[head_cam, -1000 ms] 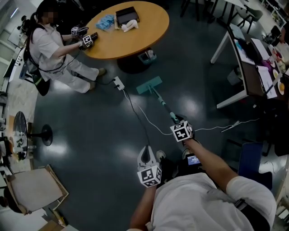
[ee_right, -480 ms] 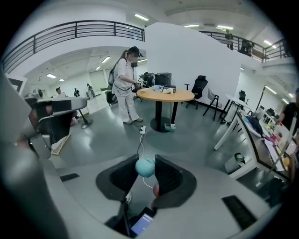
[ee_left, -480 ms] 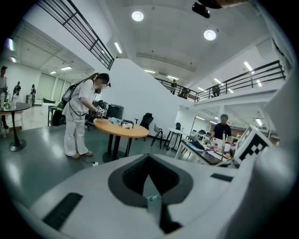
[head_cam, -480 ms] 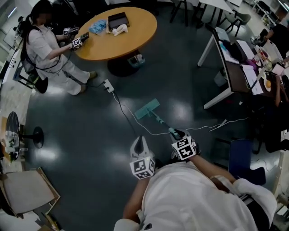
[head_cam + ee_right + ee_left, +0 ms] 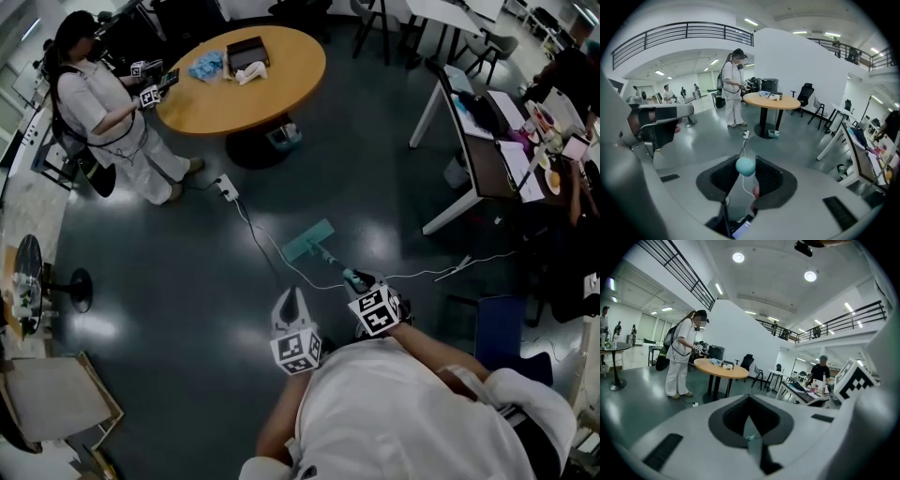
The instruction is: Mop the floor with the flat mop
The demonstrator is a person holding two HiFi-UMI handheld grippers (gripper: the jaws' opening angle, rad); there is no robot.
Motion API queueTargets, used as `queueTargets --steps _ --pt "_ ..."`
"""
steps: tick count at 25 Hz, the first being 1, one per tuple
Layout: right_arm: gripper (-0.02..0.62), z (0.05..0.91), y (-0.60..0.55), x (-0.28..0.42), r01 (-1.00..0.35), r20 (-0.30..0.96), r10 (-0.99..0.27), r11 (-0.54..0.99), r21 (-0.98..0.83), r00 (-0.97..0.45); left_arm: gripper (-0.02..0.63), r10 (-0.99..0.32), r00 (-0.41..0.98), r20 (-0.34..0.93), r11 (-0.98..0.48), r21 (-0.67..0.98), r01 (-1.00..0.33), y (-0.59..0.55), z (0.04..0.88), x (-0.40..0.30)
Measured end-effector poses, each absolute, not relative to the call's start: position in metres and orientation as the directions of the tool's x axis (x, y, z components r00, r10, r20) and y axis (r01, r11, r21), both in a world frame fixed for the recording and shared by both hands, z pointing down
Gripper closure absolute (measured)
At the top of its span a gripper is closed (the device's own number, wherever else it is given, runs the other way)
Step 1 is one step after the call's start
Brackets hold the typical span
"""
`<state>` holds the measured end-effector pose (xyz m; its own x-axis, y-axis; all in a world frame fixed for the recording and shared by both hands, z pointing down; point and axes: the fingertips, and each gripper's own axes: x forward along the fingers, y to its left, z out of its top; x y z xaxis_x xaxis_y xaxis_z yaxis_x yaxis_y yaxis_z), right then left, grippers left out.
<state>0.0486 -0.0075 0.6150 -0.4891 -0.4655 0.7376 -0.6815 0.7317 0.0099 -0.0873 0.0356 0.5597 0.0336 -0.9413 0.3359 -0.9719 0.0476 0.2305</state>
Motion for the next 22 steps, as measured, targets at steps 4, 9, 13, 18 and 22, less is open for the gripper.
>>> queueTargets --steps 4,9,13,18,22 --pt "0.483 0.616 -0.005 0.045 -0.676 0.733 -0.465 0.737 0.009 -0.496 0.601 -0.940 0.038 0.338 0.043 0.228 -0.973 0.037 0.561 -0.087" --pt "0.483 0.617 -0.002 0.043 -0.676 0.728 -0.469 0.737 0.011 -0.500 0.601 -0.940 0.045 0.338 0.035 0.226 -0.974 0.040 0.562 -0.086" --pt "0.483 0.618 0.001 0.043 -0.680 0.727 -0.471 0.733 0.009 -0.499 0.601 -0.939 0.053 0.340 0.027 0.224 -0.974 0.042 0.562 -0.086" --pt "0.483 0.620 0.004 0.045 -0.679 0.728 -0.471 0.734 0.009 -0.499 0.601 -0.938 0.060 0.342 0.019 0.223 -0.975 0.044 0.564 -0.083" --pt "0.483 0.621 0.007 0.048 -0.677 0.726 -0.471 0.736 0.010 -0.502 0.601 -0.937 0.062 0.345 0.017 0.221 -0.975 0.046 0.564 -0.079"
